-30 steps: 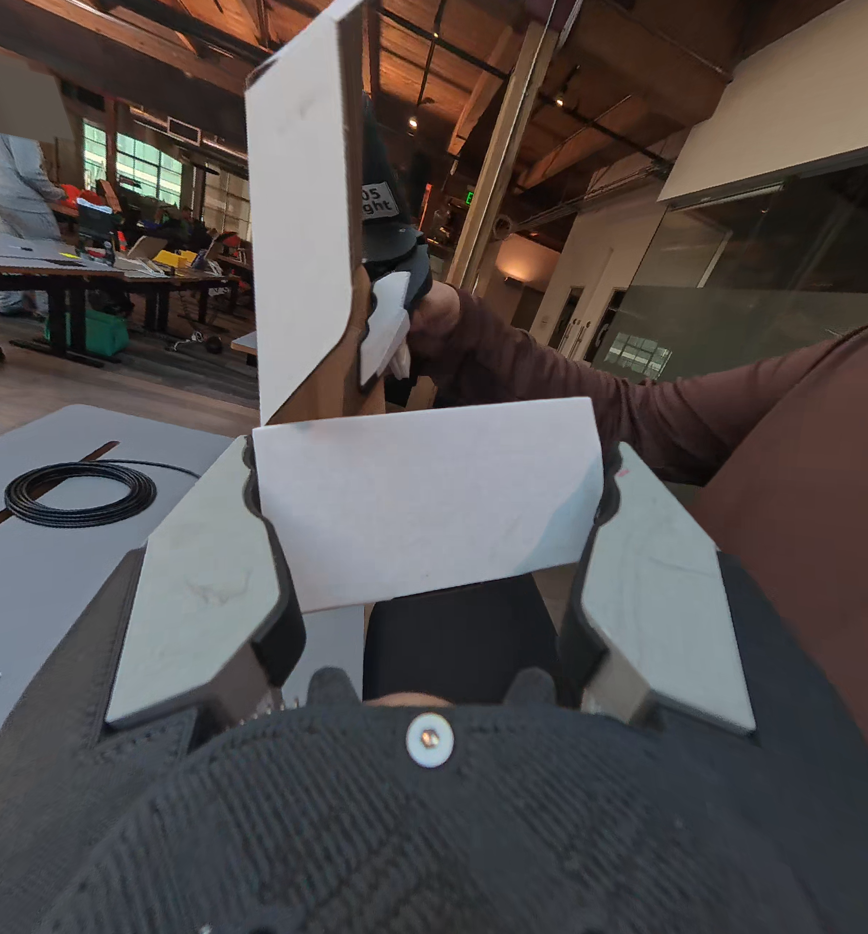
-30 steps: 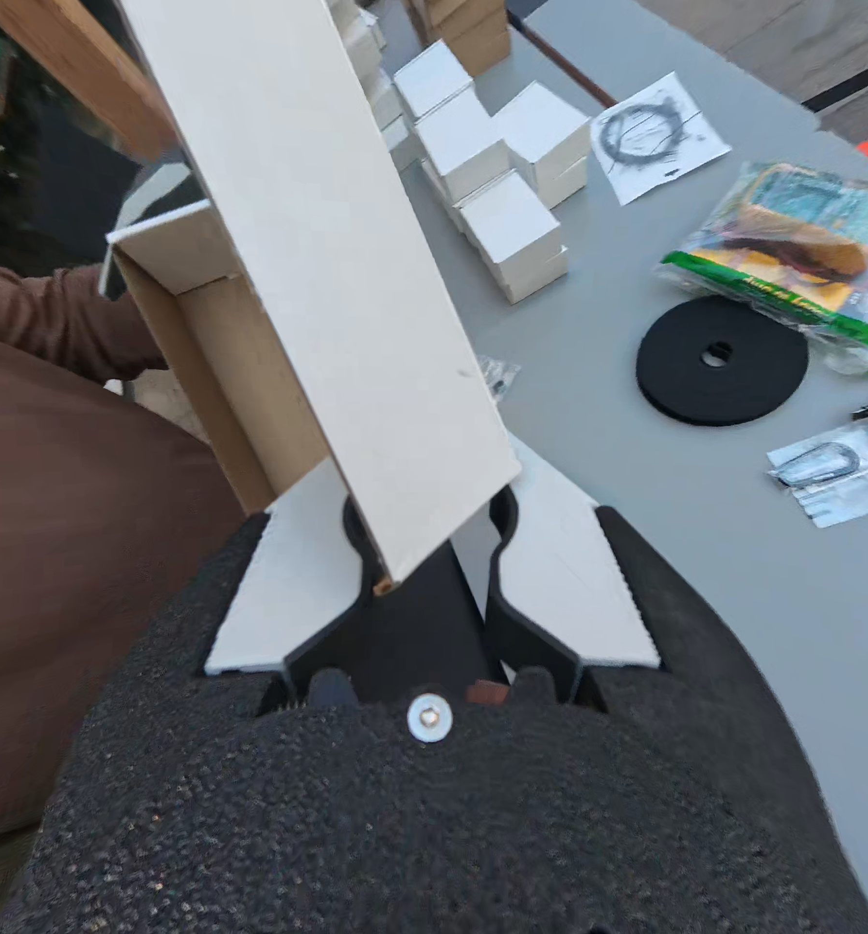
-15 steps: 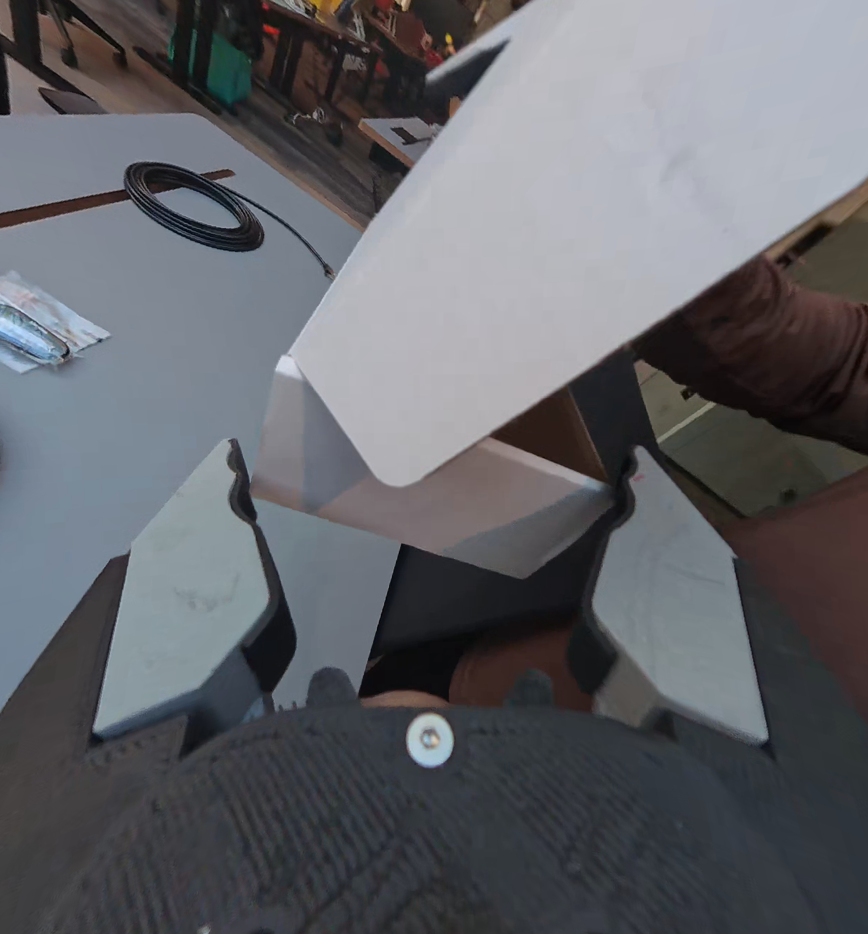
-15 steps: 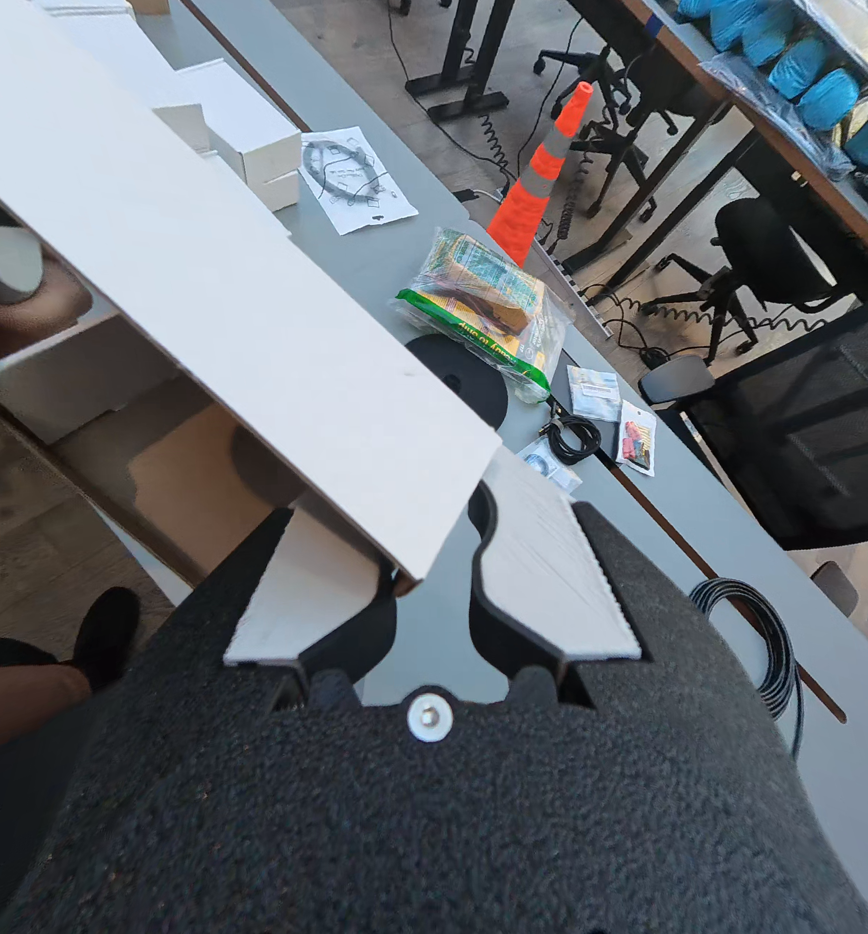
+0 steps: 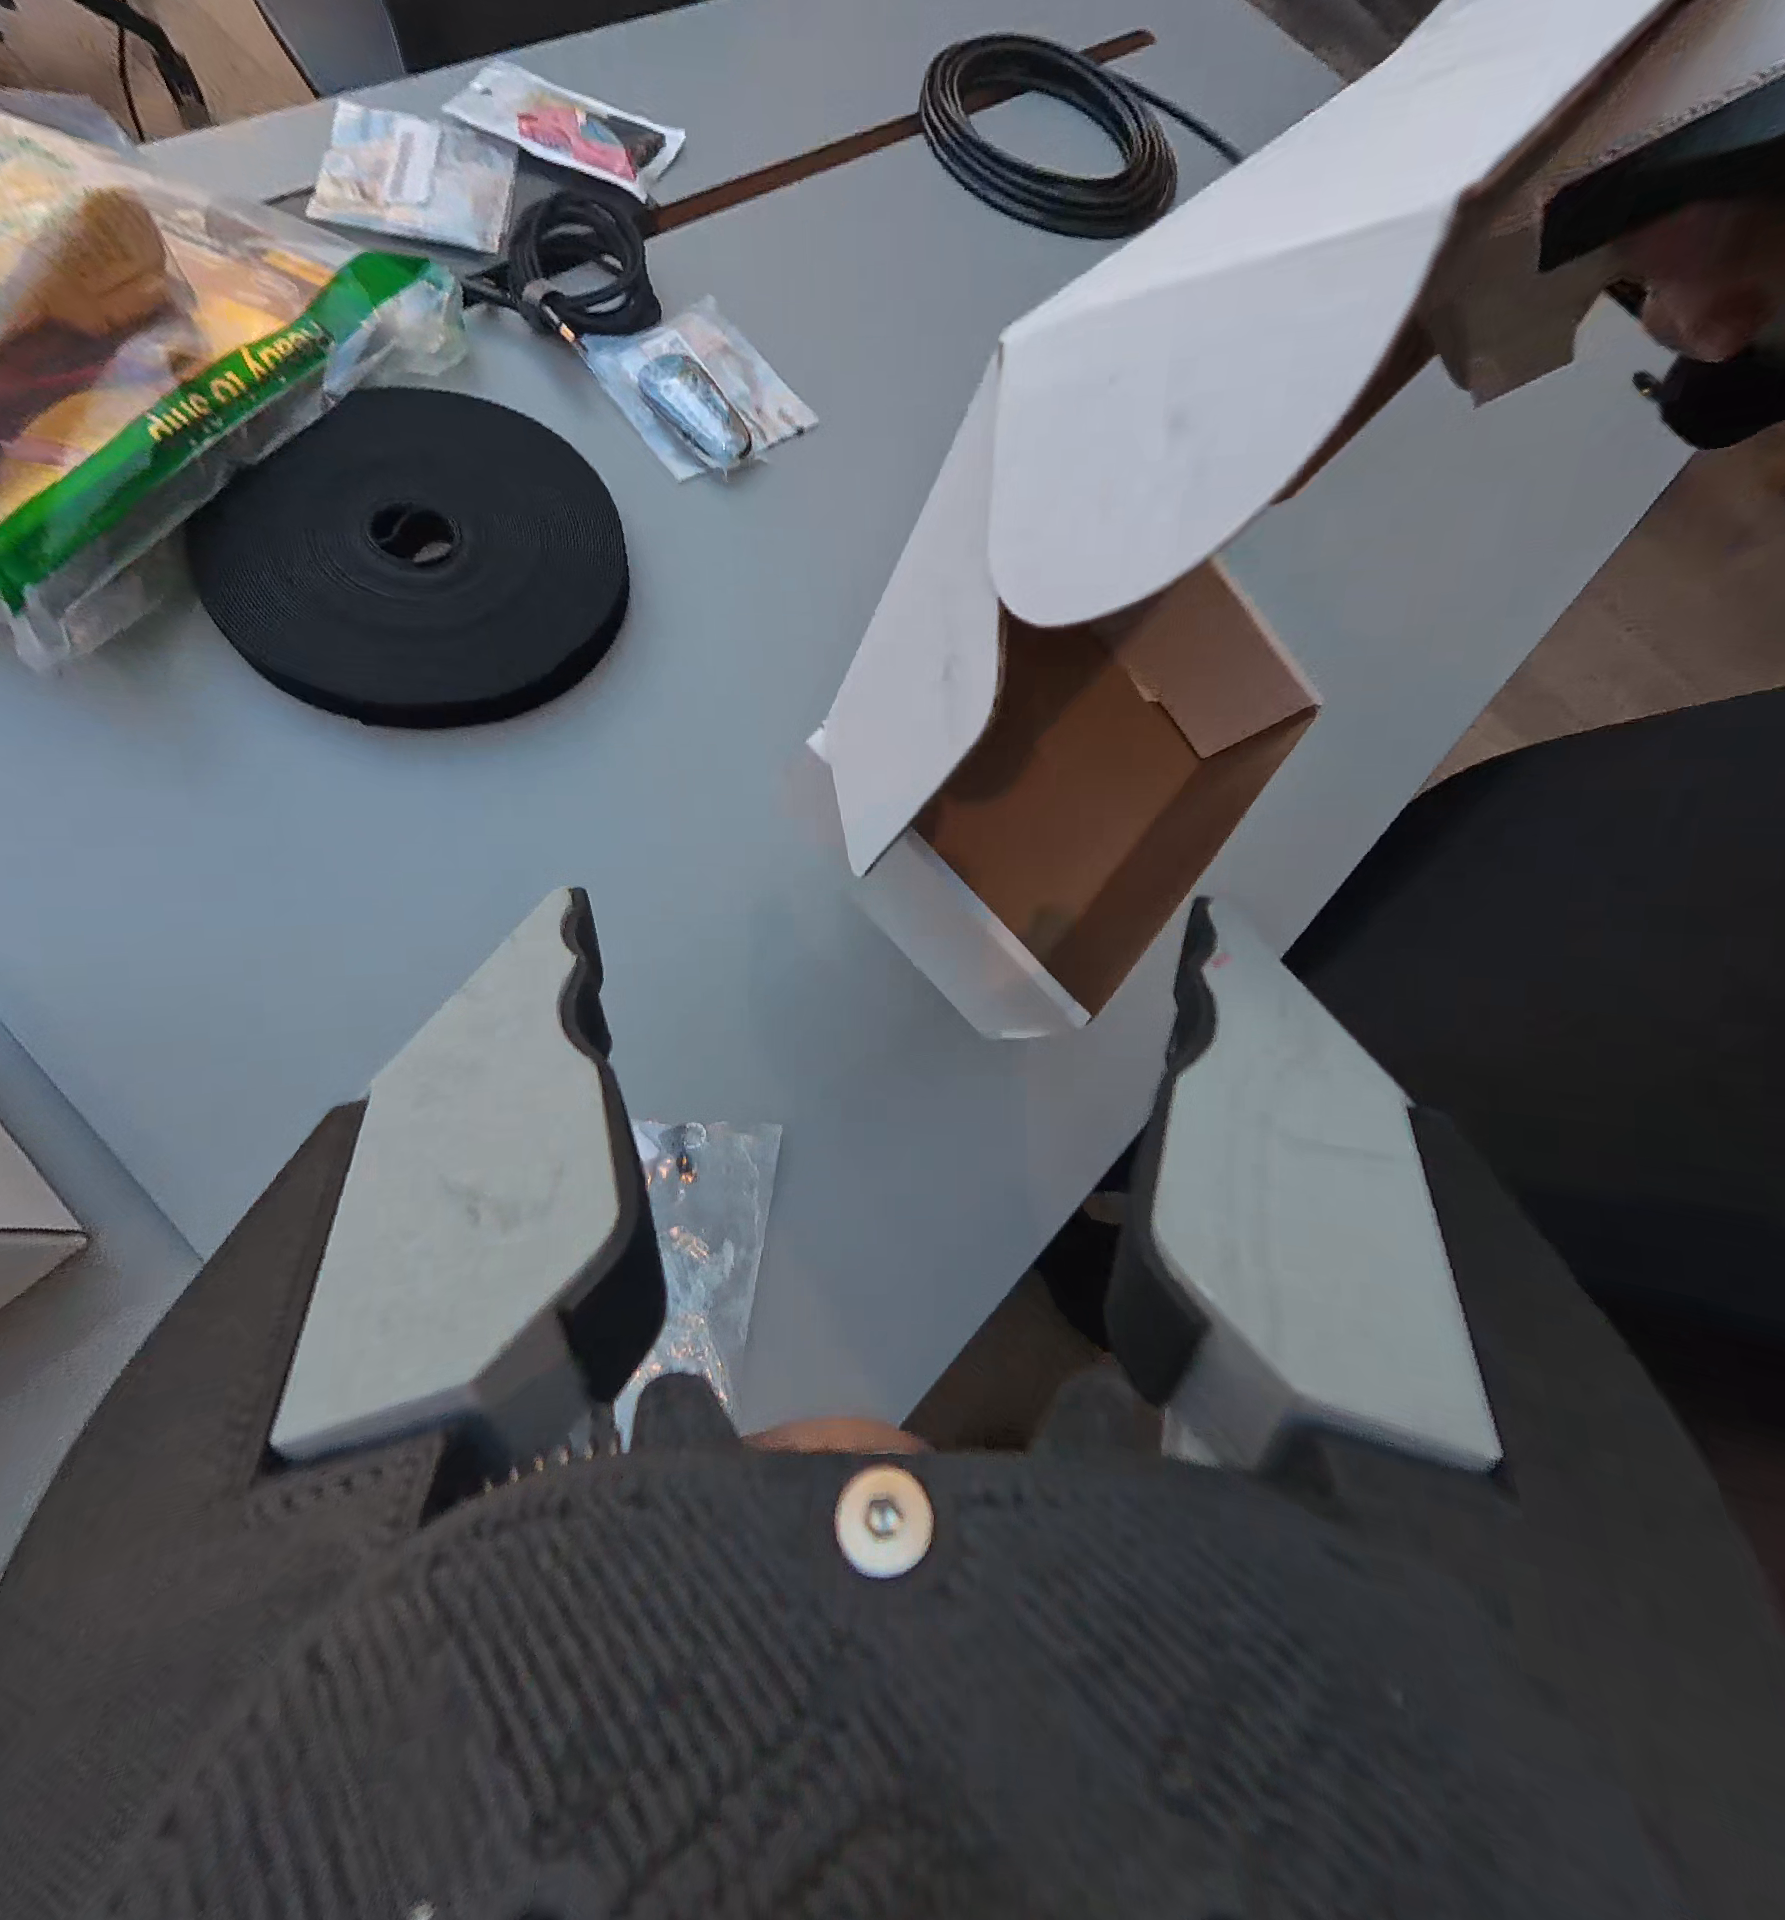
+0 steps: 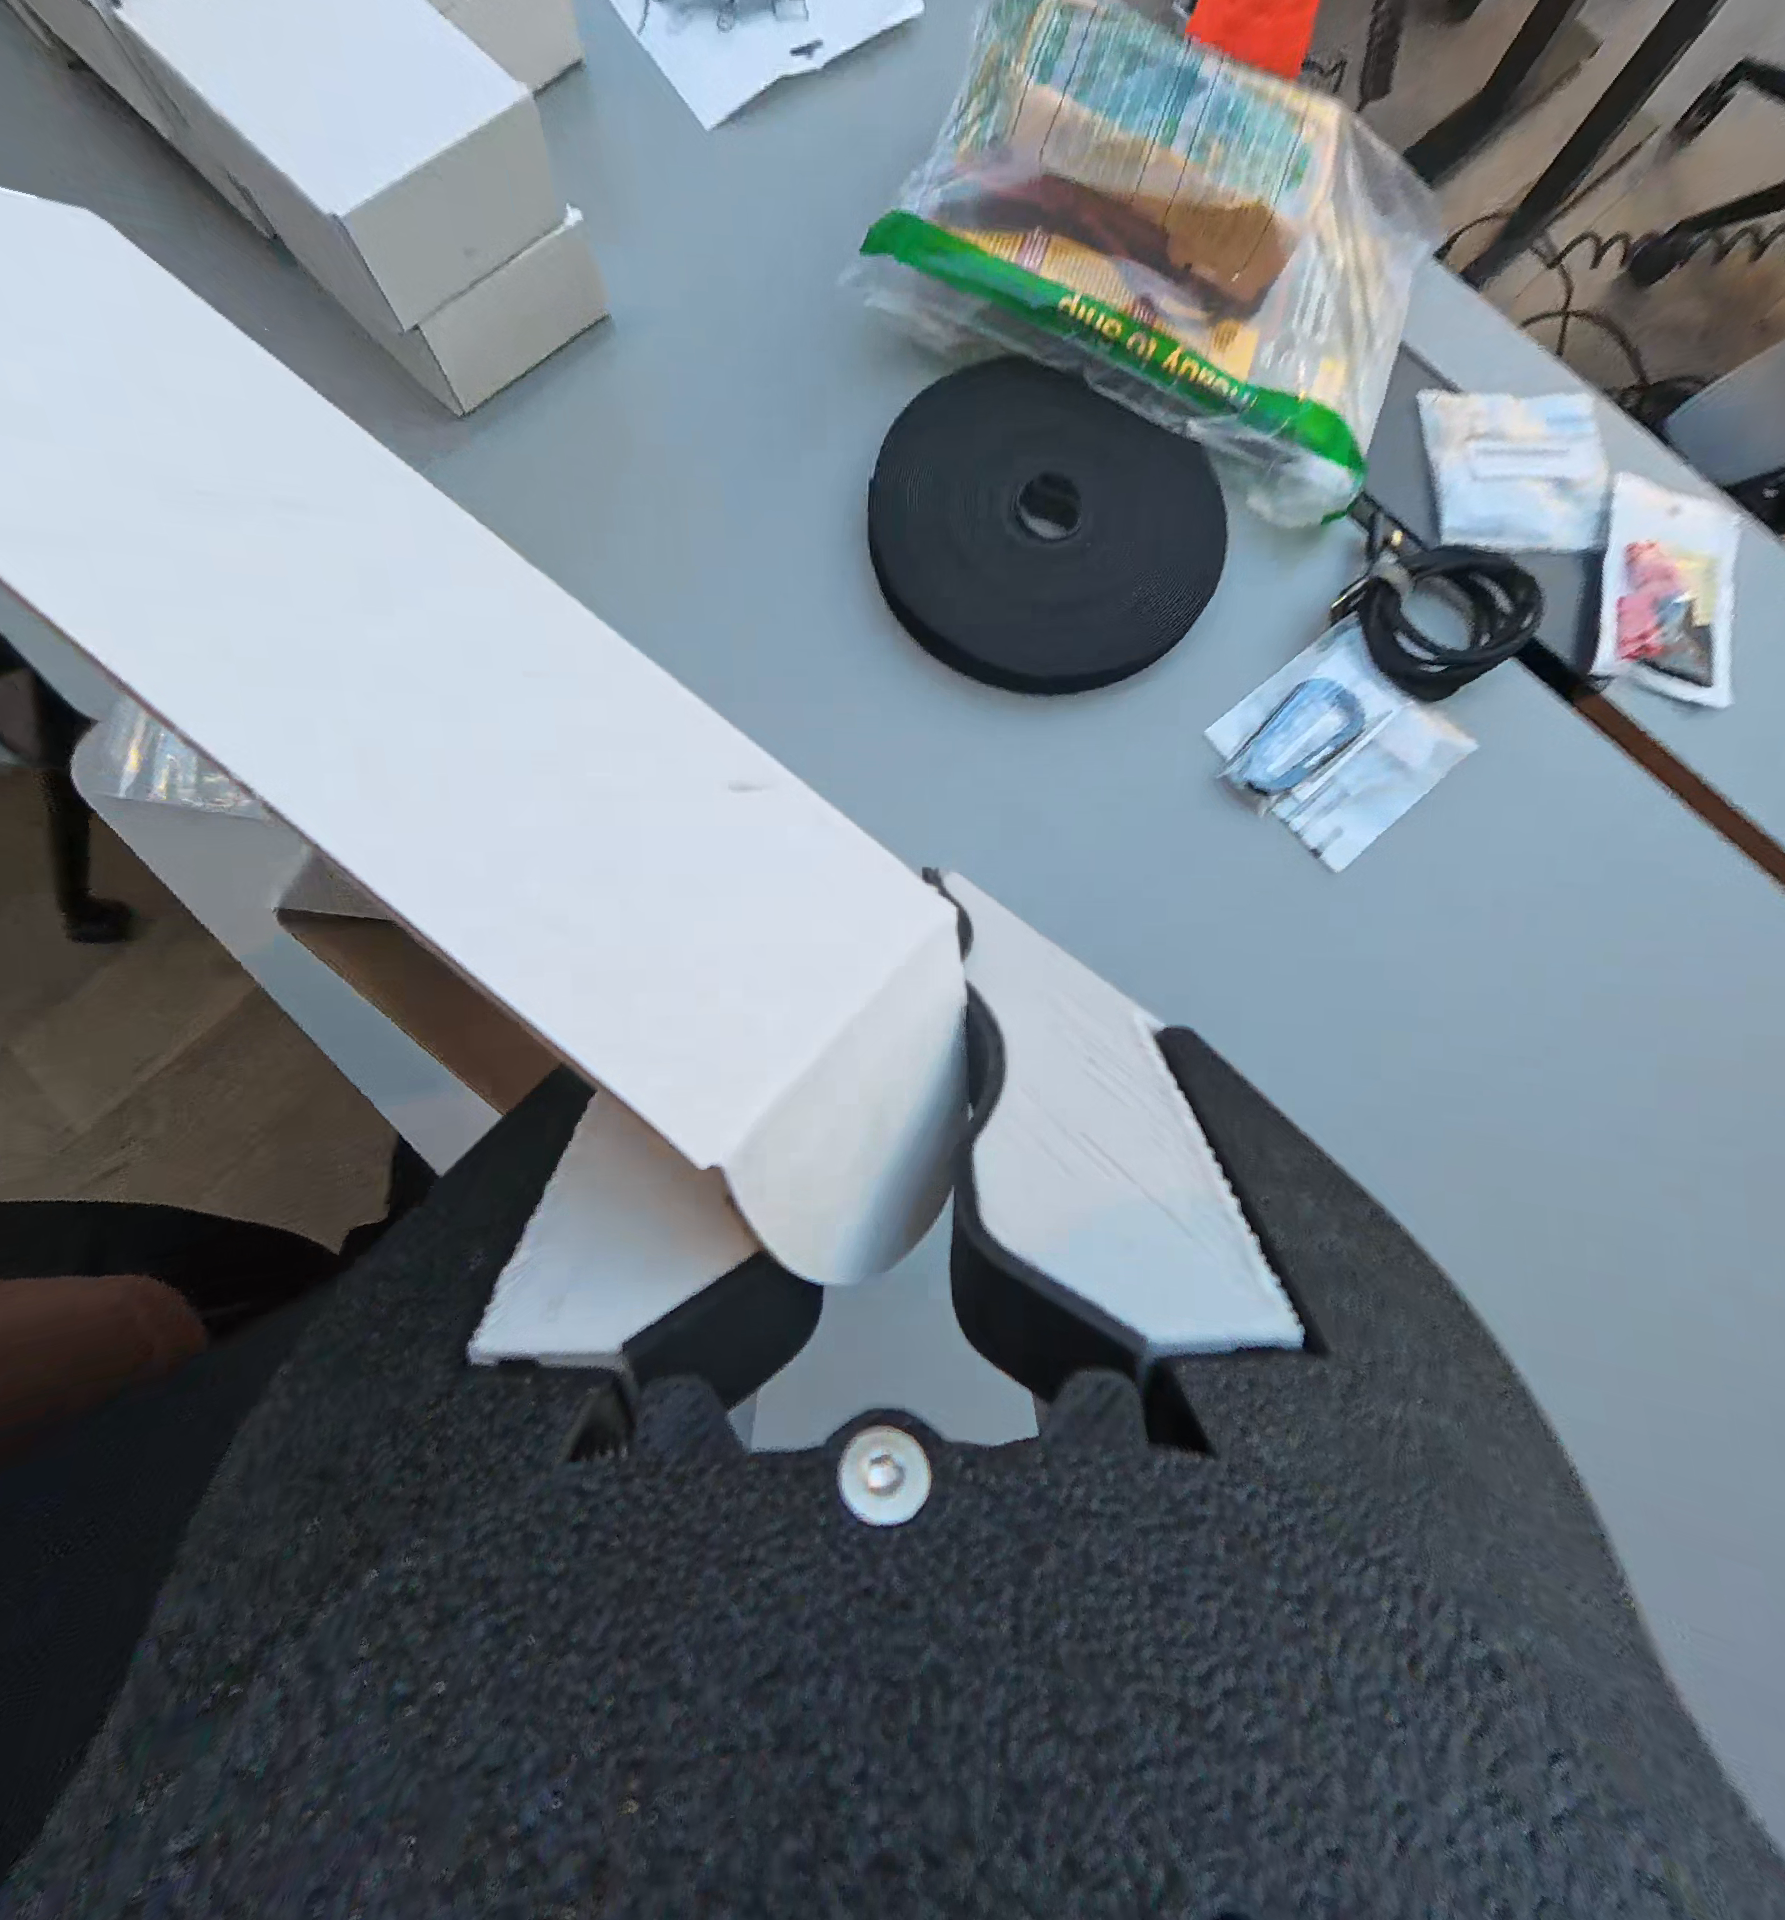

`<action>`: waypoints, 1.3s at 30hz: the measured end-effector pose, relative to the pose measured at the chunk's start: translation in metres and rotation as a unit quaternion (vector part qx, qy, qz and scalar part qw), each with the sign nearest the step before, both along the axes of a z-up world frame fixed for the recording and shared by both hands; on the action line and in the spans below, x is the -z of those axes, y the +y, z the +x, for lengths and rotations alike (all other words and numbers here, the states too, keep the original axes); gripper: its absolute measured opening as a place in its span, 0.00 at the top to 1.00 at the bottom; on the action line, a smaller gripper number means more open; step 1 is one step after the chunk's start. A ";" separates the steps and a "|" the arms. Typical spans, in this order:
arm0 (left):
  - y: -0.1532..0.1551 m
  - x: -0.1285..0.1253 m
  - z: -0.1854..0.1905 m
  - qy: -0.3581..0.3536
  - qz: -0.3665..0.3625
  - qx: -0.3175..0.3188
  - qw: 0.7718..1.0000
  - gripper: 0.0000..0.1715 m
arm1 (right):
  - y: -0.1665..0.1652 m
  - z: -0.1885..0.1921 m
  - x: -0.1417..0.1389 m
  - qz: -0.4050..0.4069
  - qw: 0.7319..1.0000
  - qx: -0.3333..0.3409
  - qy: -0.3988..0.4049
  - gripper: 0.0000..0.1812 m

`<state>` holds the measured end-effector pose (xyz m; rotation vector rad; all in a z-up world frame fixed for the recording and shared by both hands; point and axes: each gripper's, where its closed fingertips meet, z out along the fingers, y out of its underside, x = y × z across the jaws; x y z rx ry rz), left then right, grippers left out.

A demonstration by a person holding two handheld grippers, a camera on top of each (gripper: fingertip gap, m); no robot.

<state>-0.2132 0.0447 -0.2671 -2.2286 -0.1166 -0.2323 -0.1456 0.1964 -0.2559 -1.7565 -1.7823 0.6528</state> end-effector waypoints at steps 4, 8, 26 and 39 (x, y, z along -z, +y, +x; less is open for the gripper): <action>-0.015 0.022 0.006 -0.017 -0.024 -0.002 1.000 0.38 | 0.006 0.003 0.045 -0.047 0.999 0.013 -0.023 0.92; -0.032 0.039 0.013 -0.035 -0.046 -0.004 0.998 0.39 | 0.010 0.007 0.093 -0.056 0.996 0.013 -0.065 0.91; -0.072 0.085 0.031 -0.072 -0.096 0.031 0.992 0.40 | 0.030 0.035 0.088 -0.062 0.992 0.069 -0.088 0.74; 0.031 0.047 0.059 0.021 -0.065 0.140 0.988 0.37 | 0.024 0.085 0.051 0.064 0.995 0.032 -0.075 0.74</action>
